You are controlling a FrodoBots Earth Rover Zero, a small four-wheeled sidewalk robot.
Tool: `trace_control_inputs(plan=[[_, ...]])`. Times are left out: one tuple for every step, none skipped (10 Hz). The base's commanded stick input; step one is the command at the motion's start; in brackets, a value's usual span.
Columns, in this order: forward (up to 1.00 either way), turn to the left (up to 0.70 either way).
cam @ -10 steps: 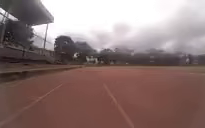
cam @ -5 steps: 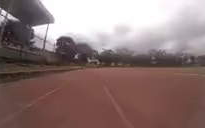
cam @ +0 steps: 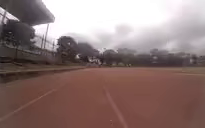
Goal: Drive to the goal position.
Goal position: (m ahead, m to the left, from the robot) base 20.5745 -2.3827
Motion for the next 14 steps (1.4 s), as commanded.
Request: trace_control_inputs(plan=[[1.00,0.00],[1.00,0.00],[1.00,0.00],[1.00,0.00],[1.00,0.00],[1.00,0.00],[1.00,0.00],[1.00,0.00],[1.00,0.00],[1.00,0.00],[1.00,0.00],[1.00,0.00],[1.00,0.00],[1.00,0.00]])
